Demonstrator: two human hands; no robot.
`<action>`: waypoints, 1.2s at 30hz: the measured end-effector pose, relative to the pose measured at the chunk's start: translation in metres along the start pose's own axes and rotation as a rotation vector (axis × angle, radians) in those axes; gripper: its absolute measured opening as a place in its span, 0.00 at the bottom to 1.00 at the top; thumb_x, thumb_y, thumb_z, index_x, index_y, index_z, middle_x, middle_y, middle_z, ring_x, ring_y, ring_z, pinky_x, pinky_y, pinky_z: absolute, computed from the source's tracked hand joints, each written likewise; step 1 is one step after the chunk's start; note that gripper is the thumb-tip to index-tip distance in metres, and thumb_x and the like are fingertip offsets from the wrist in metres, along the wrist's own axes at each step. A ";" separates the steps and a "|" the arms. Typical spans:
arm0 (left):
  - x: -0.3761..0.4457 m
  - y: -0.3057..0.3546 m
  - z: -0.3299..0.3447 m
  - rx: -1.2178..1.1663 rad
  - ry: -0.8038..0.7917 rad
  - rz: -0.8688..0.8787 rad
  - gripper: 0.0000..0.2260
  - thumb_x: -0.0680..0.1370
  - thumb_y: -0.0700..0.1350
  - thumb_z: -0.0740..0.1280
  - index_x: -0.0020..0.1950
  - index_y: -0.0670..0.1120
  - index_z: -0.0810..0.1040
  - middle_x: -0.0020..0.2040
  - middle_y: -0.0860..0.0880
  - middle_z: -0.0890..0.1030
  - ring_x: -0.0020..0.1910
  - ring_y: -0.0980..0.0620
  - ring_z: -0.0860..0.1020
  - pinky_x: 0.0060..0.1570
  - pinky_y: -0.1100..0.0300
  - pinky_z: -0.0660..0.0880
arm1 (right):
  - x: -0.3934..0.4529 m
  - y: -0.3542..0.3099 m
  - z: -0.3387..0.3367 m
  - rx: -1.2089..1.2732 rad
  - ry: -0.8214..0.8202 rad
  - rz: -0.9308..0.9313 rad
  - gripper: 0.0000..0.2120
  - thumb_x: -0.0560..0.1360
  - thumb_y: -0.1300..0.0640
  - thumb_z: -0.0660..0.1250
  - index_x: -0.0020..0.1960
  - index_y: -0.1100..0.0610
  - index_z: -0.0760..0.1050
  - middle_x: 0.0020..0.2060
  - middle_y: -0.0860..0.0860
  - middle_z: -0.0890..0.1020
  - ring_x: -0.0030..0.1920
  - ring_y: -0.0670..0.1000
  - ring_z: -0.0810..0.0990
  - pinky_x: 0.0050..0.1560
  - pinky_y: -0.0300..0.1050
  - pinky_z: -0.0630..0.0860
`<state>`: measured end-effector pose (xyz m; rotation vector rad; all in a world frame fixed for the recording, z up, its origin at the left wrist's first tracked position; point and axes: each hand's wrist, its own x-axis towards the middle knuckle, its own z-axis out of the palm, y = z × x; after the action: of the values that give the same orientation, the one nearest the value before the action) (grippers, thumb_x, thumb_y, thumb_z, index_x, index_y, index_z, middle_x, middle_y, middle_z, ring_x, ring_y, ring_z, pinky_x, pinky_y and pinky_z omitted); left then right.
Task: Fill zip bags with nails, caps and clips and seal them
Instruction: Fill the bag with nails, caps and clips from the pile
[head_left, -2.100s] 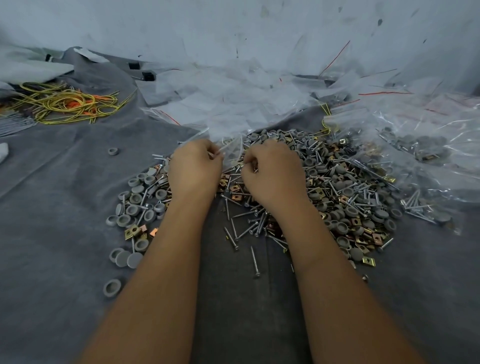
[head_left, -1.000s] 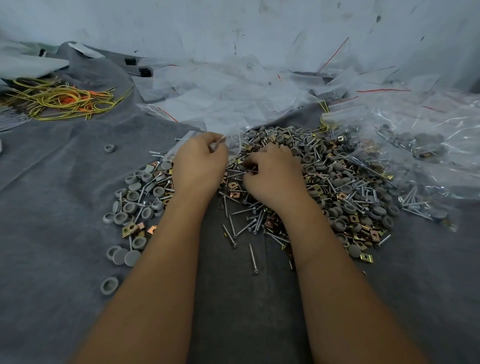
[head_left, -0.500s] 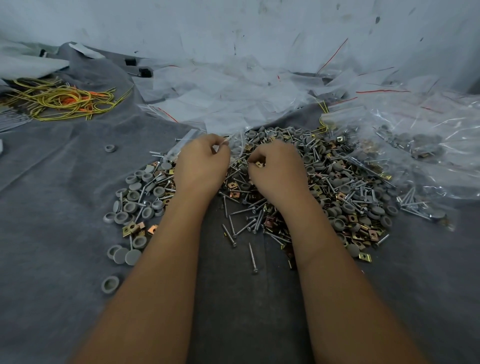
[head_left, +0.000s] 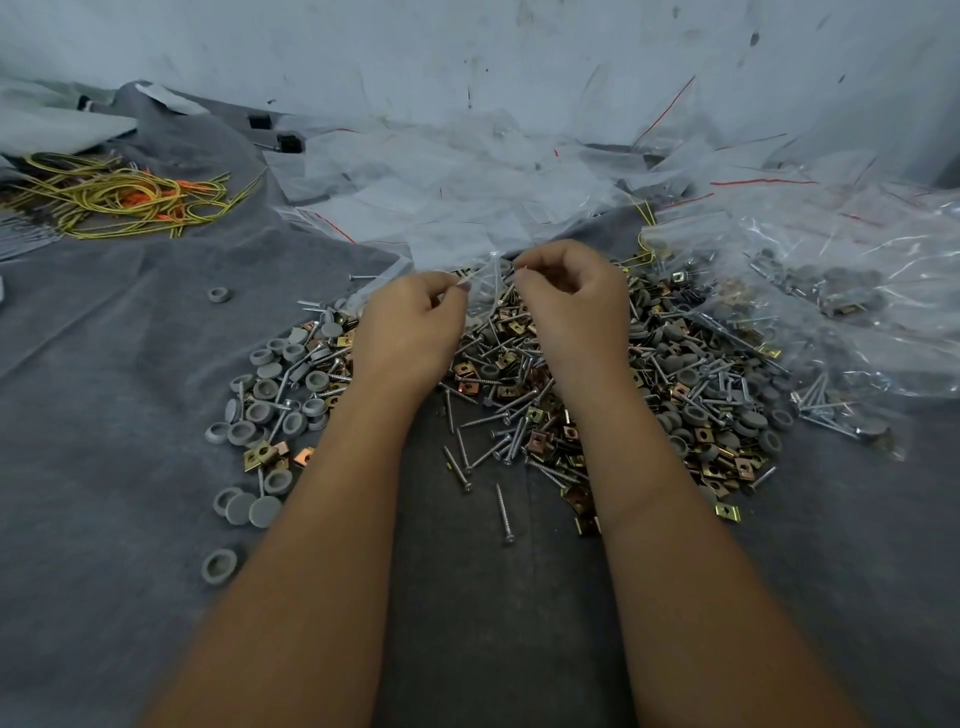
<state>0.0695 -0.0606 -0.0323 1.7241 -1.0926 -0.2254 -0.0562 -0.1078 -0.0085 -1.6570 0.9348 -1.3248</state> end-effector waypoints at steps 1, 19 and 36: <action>0.000 0.001 0.000 -0.012 -0.007 0.003 0.17 0.72 0.54 0.58 0.49 0.53 0.84 0.23 0.54 0.74 0.21 0.59 0.67 0.30 0.59 0.65 | 0.000 0.001 0.001 -0.022 -0.012 -0.011 0.09 0.71 0.64 0.69 0.39 0.50 0.80 0.36 0.46 0.81 0.34 0.39 0.75 0.35 0.29 0.71; -0.002 0.003 0.000 0.021 -0.048 0.074 0.15 0.73 0.53 0.57 0.39 0.48 0.81 0.22 0.54 0.72 0.23 0.55 0.67 0.30 0.56 0.64 | 0.002 0.005 0.008 0.168 -0.001 0.016 0.09 0.71 0.66 0.71 0.39 0.52 0.81 0.34 0.48 0.81 0.37 0.43 0.78 0.39 0.33 0.76; -0.002 0.004 -0.004 -0.005 0.170 0.019 0.17 0.78 0.50 0.56 0.57 0.48 0.82 0.32 0.54 0.76 0.34 0.49 0.74 0.35 0.57 0.67 | 0.003 0.010 -0.009 -0.597 -0.217 0.139 0.15 0.73 0.62 0.61 0.50 0.49 0.83 0.41 0.50 0.83 0.43 0.54 0.78 0.46 0.52 0.77</action>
<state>0.0682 -0.0565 -0.0280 1.6953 -0.9820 -0.0679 -0.0649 -0.1162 -0.0153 -2.0796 1.3682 -0.7864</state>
